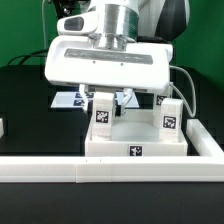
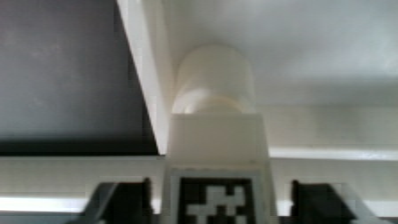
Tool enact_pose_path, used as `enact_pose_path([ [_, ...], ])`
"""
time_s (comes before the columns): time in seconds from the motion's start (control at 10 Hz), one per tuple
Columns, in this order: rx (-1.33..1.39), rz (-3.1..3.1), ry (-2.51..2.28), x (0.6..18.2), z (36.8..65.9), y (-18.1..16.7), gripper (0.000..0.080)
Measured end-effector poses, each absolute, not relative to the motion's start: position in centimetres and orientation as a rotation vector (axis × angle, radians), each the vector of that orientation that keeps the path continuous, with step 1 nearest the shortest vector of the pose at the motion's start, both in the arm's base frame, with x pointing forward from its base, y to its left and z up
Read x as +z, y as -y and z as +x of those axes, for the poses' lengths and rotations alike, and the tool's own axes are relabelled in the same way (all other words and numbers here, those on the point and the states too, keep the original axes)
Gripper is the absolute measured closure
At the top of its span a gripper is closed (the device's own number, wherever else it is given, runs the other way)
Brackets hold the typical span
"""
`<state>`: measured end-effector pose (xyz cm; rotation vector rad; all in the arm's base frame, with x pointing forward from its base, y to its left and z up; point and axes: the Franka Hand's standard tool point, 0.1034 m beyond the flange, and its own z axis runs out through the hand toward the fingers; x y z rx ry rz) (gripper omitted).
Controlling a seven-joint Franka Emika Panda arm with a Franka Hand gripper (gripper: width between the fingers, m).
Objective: Assemble square table
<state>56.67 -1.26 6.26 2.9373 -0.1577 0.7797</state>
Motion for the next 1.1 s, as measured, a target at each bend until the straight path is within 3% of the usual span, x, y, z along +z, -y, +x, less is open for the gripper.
enact_pose_path([
  [0.1, 0.78, 2.937, 0.158, 6.3, 56.7, 1.3, 0.0266],
  [0.2, 0.779, 2.937, 0.158, 6.2, 56.7, 1.3, 0.0183],
  [0.6, 0.767, 2.942, 0.153, 6.4, 56.6, 1.4, 0.0151],
  [1.1, 0.749, 2.977, 0.173, 10.0, 57.6, 2.3, 0.015],
])
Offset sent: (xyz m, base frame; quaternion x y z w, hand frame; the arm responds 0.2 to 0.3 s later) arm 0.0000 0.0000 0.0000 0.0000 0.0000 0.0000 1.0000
